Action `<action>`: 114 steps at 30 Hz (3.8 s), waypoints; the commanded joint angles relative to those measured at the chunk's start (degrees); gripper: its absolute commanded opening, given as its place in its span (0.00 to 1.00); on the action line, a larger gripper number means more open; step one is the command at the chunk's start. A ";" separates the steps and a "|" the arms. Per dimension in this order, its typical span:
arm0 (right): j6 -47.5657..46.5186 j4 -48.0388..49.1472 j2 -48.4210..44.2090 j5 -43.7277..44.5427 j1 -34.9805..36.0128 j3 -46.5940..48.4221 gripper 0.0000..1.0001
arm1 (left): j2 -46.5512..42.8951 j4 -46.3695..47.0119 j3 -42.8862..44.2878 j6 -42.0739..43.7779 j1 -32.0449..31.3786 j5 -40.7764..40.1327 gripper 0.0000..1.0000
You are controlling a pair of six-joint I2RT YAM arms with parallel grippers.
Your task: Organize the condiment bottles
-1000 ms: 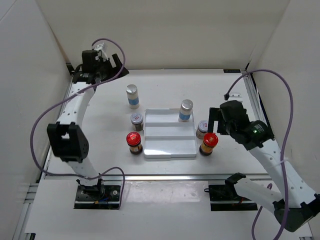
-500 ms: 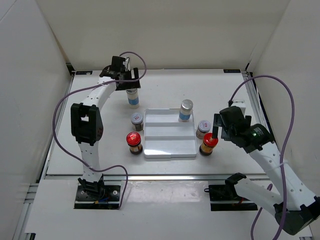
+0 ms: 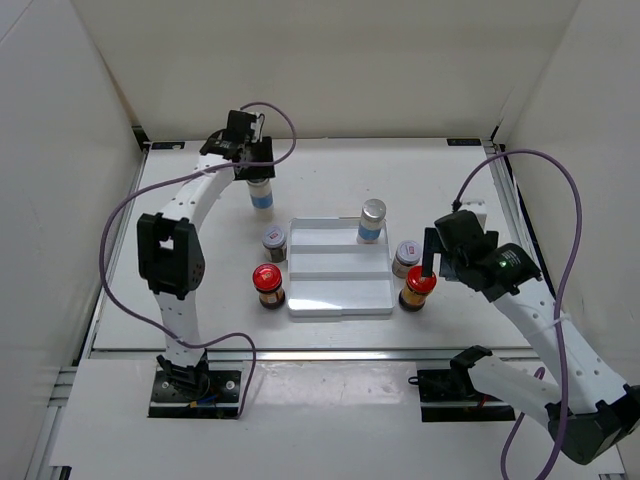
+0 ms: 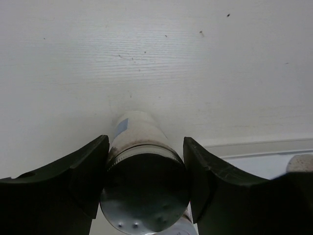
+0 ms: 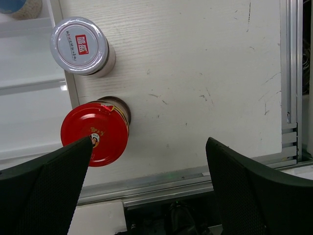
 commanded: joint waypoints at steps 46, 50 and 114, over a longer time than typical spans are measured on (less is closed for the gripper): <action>0.43 0.90 1.43 -0.56 0.33 -0.77 1.00 | -8.48 9.01 -13.77 -5.16 -19.26 -10.46 0.78; -0.97 1.96 2.66 -3.54 0.33 -0.77 1.00 | -8.47 9.01 -13.78 -4.64 -18.73 -9.41 1.00; -0.98 12.94 26.83 -16.19 3.22 14.01 0.17 | -51.89 15.60 -43.66 -2.00 -12.75 -34.01 1.00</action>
